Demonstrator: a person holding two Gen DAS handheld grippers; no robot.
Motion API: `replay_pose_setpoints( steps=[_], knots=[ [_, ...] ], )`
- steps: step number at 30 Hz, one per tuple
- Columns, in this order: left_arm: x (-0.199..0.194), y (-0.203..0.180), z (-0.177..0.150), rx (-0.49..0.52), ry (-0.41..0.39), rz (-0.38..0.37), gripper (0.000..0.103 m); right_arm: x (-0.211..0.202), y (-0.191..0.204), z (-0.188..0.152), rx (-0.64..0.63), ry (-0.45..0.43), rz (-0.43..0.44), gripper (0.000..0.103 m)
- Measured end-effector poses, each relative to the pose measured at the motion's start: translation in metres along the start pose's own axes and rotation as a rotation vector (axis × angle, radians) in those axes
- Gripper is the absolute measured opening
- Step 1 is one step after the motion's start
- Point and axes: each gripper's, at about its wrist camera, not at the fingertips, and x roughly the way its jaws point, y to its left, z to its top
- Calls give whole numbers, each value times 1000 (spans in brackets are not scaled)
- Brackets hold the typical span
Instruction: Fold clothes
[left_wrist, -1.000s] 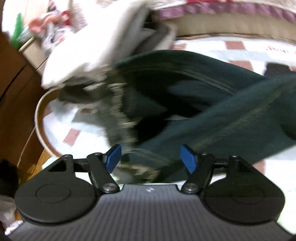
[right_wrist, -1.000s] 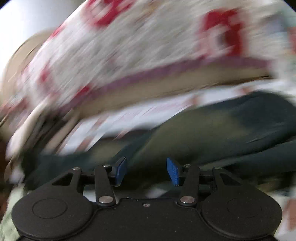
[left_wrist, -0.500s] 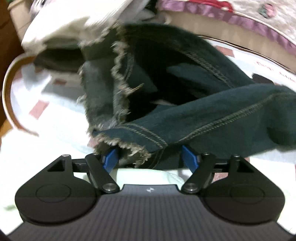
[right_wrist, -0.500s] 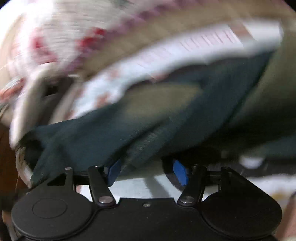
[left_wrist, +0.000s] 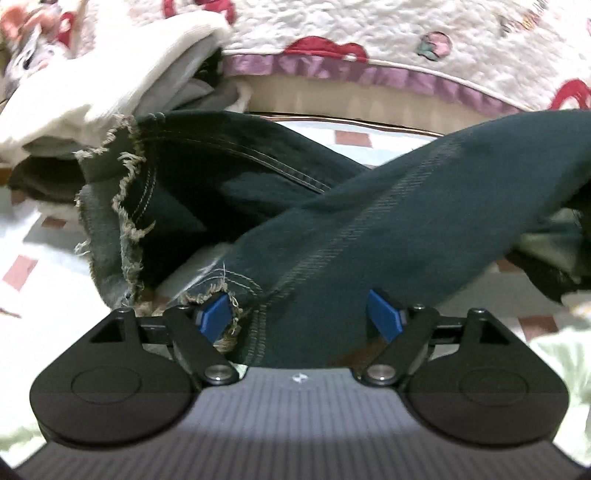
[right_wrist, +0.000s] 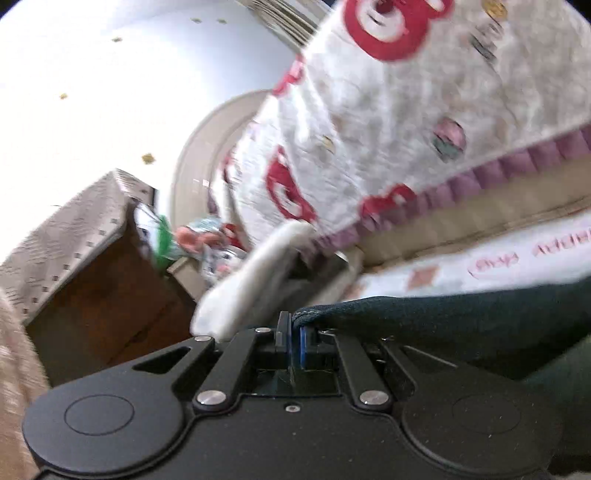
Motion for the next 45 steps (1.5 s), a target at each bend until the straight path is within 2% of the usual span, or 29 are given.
replay_pose_setpoints(
  steps=[1, 6, 7, 8, 11, 15, 18, 21, 22, 25, 26, 29, 31, 32, 34, 35, 36, 37, 38, 39, 41, 44, 45],
  knots=[
    [-1, 1, 2, -4, -8, 18, 79, -6, 3, 5, 3, -13, 18, 7],
    [-13, 5, 13, 20, -97, 190, 79, -14, -20, 10, 102, -73, -31, 7],
    [-14, 4, 14, 26, -106, 201, 79, -16, -24, 11, 121, -85, -41, 7],
    [-14, 2, 13, 37, -100, 171, 79, -18, -28, 12, 141, -96, -52, 7],
    [-15, -5, 11, 71, -83, 79, 79, 6, -57, 18, 224, -33, -286, 7],
    [-10, -15, 6, 92, -49, -40, 83, 23, -75, 22, 278, -29, -296, 7],
    [1, -27, 0, 96, 5, -85, 83, 23, -79, 21, 266, -23, -318, 7],
    [4, -49, -2, 200, 9, -143, 83, 15, -84, 17, 262, -14, -339, 7],
    [7, -59, -3, 251, 17, -118, 83, 14, -86, 15, 271, -13, -339, 7],
    [30, -90, -2, 398, 83, 86, 85, 13, -89, 13, 272, 1, -333, 7],
    [37, -96, -1, 415, 101, 118, 85, 11, -85, 14, 256, 6, -313, 7],
    [45, -103, 0, 425, 84, 103, 85, 3, -73, 13, 218, -8, -214, 7],
    [44, -105, 3, 443, 42, 133, 83, -2, -66, 13, 177, 9, -196, 7],
    [43, -106, 4, 452, 15, 156, 79, -5, -62, 13, 157, 17, -187, 7],
    [34, -104, 9, 448, -55, 186, 64, -11, -63, 14, 171, -2, -149, 7],
    [28, -101, 13, 437, -86, 202, 52, -13, -63, 15, 178, -11, -130, 7],
    [21, -97, 18, 417, -104, 226, 32, -17, -64, 15, 193, -31, -105, 7],
    [14, -92, 23, 397, -123, 251, 18, -20, -64, 15, 204, -45, -82, 7],
    [7, -88, 28, 377, -141, 275, 9, -23, -61, 17, 197, -52, -56, 7],
    [0, -81, 33, 347, -154, 282, 9, -26, -57, 18, 191, -60, -30, 7],
    [-13, -63, 42, 256, -156, 224, 9, -32, -47, 21, 163, -69, 15, 7],
    [-24, -45, 42, 150, -102, 55, 12, -32, -35, 22, 137, -59, -38, 7],
    [-26, -46, 38, 138, -101, 9, 21, -31, -34, 22, 132, -54, -68, 7]
  ],
)
